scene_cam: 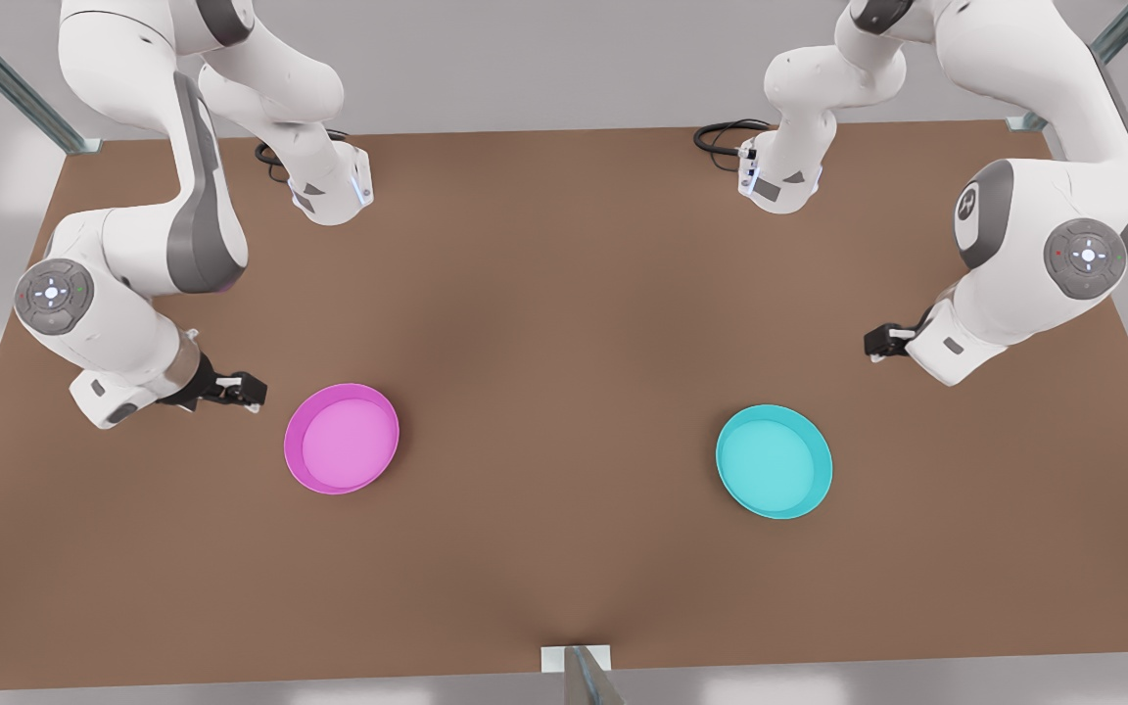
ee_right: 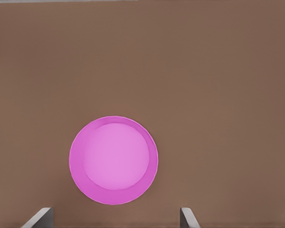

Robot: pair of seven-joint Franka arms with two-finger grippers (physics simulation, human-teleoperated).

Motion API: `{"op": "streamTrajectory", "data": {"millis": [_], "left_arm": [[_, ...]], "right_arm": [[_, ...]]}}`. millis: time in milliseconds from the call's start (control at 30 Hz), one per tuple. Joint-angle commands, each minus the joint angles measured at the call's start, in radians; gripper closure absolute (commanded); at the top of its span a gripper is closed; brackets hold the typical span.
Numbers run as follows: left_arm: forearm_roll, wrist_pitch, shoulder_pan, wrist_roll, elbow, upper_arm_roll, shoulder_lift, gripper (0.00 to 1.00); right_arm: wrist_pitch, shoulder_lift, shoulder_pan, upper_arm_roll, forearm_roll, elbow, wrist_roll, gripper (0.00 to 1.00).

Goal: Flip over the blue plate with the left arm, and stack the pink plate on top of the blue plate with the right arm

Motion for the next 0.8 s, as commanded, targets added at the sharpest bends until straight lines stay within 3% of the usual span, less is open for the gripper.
{"op": "streamTrajectory", "data": {"millis": [0, 200, 333, 767], "left_arm": [[-0.008, 0.001, 0.000, -0.001, 0.000, -0.001, 0.001, 0.00], [-0.304, 0.356, 0.187, 0.337, -0.002, -0.002, 0.389, 0.00], [-0.361, 0.610, 0.206, 0.473, -0.178, -0.005, 0.398, 0.00], [-0.459, 0.654, 0.206, 0.516, -0.179, -0.030, 0.522, 0.00]], "right_arm": [[0.000, 0.000, 0.001, 0.001, -0.001, 0.000, 0.001, 0.00], [-0.005, 0.100, 0.010, -0.001, -0.004, 0.000, 0.017, 0.00], [0.006, 0.126, 0.005, -0.001, -0.014, 0.006, 0.014, 0.00], [-0.034, 0.173, -0.055, -0.005, -0.015, 0.081, -0.002, 0.00]]}}
